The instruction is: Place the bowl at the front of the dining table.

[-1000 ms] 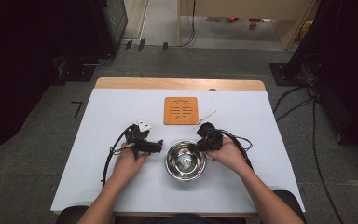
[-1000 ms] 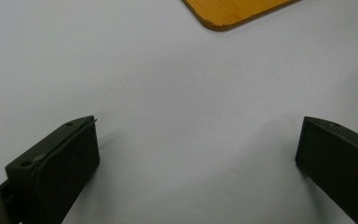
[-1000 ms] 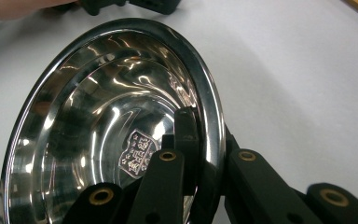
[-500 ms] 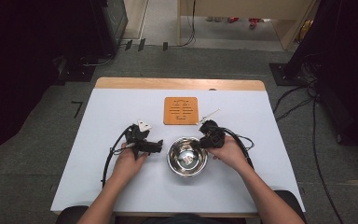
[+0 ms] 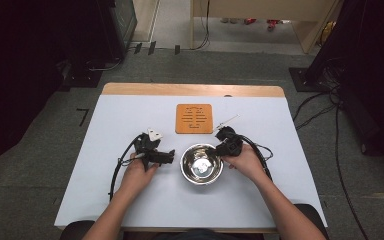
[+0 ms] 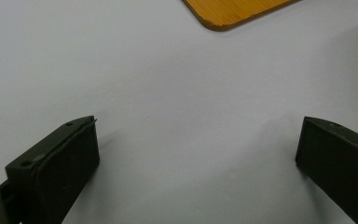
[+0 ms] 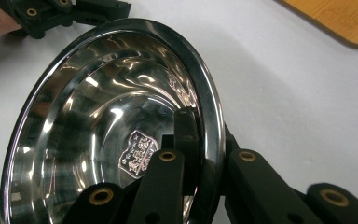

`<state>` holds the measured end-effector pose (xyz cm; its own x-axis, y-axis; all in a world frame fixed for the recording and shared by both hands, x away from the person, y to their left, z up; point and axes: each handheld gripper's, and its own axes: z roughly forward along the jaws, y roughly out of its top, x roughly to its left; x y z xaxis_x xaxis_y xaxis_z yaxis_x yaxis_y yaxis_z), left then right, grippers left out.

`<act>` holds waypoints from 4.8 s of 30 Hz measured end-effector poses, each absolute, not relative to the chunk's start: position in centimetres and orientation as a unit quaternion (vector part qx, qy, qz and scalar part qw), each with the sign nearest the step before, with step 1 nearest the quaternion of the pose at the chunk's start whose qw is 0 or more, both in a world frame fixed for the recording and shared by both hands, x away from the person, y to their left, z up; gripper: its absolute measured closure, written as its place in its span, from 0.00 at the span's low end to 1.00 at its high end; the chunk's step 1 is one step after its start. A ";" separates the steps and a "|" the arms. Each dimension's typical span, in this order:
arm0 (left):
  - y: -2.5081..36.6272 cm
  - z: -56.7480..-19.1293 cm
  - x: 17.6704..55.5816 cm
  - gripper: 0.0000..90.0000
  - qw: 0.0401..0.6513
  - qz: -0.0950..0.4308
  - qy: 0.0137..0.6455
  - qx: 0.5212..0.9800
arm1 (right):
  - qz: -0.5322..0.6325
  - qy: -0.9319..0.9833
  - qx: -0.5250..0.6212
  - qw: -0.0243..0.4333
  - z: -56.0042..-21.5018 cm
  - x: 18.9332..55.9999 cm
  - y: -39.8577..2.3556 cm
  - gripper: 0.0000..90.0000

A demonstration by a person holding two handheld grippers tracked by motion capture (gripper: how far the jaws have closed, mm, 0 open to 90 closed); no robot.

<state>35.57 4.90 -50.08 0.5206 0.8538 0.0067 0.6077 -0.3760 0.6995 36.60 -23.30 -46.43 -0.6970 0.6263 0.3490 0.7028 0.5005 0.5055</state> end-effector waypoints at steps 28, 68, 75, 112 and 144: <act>4.9 -50.1 35.6 0.00 0.328 0.188 0.452 0.808 | -0.340 -0.836 -0.429 0.046 -46.1 38.0 -24.2 0.97; 4.9 -50.1 35.6 0.00 0.328 0.188 0.452 0.808 | -0.338 -0.823 -0.454 0.040 -45.7 40.3 -24.6 0.97; 4.9 -50.1 35.6 0.00 0.327 0.188 0.452 0.808 | -0.333 -0.824 -0.456 0.041 -45.5 40.8 -24.4 0.97; 4.9 -50.1 35.6 0.00 0.328 0.188 0.452 0.808 | -0.337 -0.817 -0.466 0.039 -45.0 43.2 -23.9 0.97; 4.9 -50.1 35.6 0.00 0.328 0.188 0.452 0.808 | -0.328 -0.816 -0.475 0.032 -44.4 45.2 -23.3 0.97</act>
